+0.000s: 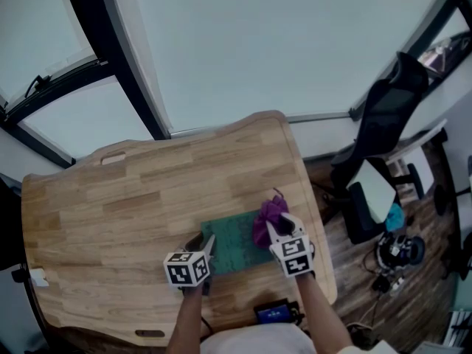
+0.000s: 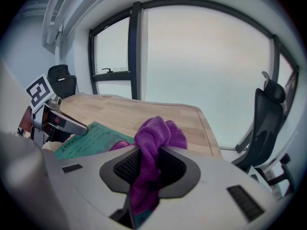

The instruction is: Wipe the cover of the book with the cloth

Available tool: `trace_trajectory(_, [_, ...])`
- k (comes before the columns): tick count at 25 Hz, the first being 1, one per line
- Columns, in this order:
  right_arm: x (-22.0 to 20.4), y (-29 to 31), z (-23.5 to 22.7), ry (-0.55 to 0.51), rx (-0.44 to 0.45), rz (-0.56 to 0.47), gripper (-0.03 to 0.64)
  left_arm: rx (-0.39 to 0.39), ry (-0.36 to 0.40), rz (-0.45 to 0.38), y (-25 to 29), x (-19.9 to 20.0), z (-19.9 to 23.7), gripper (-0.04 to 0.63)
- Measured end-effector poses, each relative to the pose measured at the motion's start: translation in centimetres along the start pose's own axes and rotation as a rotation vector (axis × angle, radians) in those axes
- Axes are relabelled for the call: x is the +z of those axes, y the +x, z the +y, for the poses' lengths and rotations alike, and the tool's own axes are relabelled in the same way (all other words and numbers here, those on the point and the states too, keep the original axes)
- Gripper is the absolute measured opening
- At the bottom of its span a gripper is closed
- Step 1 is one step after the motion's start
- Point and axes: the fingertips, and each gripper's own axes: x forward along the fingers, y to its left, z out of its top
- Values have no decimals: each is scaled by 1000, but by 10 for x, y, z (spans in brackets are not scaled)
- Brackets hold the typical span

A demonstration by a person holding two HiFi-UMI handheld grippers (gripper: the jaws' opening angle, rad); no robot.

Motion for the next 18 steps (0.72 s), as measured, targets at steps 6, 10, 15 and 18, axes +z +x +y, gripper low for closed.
trace_trajectory(6, [-7, 11, 0, 45, 57, 43, 87, -2, -2, 3, 0, 0, 0, 135])
trace_trajectory(10, [-6, 14, -1, 67, 67, 66, 87, -4, -11, 3, 0, 0, 1, 135])
trace_trajectory(15, [-10, 13, 2, 112, 78, 82, 87, -7, -9, 4, 1, 0, 1, 135])
trace_trajectory(18, [-9, 15, 1, 119, 81, 92, 87, -10, -13, 4, 2, 0, 1, 135])
